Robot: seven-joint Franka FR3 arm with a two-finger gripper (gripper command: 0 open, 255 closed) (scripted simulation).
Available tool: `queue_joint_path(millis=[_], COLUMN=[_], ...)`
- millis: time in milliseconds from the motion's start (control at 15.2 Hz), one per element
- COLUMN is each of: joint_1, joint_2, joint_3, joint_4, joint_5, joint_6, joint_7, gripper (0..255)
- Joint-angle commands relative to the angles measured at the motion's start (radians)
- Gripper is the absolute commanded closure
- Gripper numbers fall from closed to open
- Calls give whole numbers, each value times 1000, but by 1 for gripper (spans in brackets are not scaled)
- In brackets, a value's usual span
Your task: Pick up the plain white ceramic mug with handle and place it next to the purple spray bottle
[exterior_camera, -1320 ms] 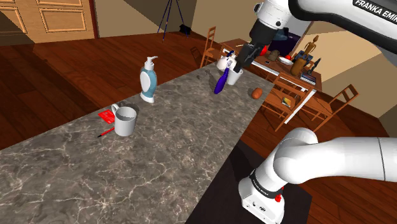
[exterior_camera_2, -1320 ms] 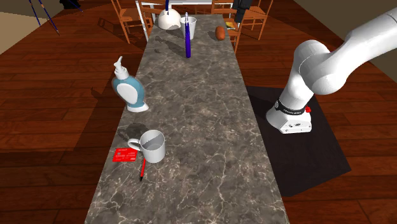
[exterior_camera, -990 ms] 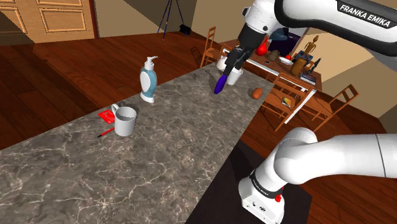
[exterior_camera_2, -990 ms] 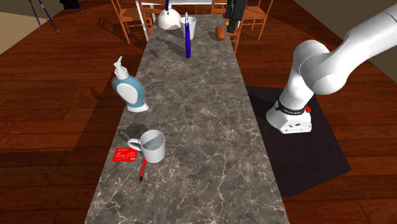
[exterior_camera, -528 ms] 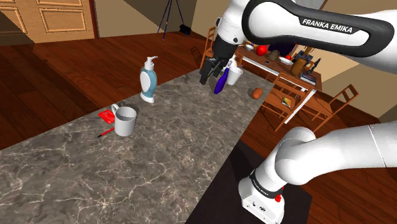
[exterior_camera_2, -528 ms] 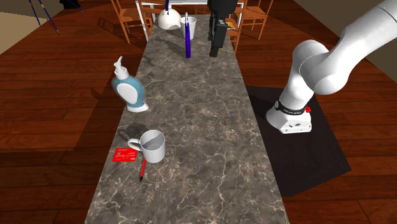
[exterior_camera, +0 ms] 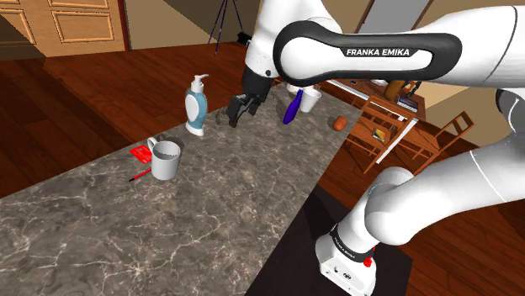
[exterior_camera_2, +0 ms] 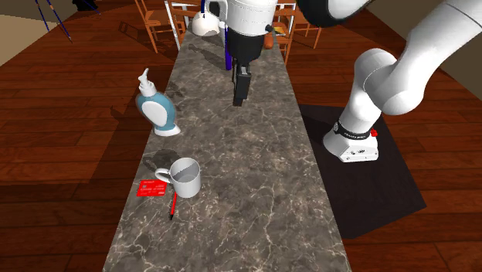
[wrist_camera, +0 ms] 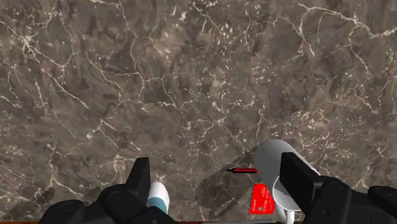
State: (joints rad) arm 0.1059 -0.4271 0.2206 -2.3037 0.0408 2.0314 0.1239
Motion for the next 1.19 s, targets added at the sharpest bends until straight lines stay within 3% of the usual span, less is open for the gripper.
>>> queue_joint_path(millis=[0,528,1122], joint_1=[6,30,103], joint_2=[61,321,646], joint_3=[27,125,175], joint_4=[16,136,361], joint_5=[-4,-79,-253], joint_6=[48,192,270], joint_7=[24,143,302], gripper=[0,0,0])
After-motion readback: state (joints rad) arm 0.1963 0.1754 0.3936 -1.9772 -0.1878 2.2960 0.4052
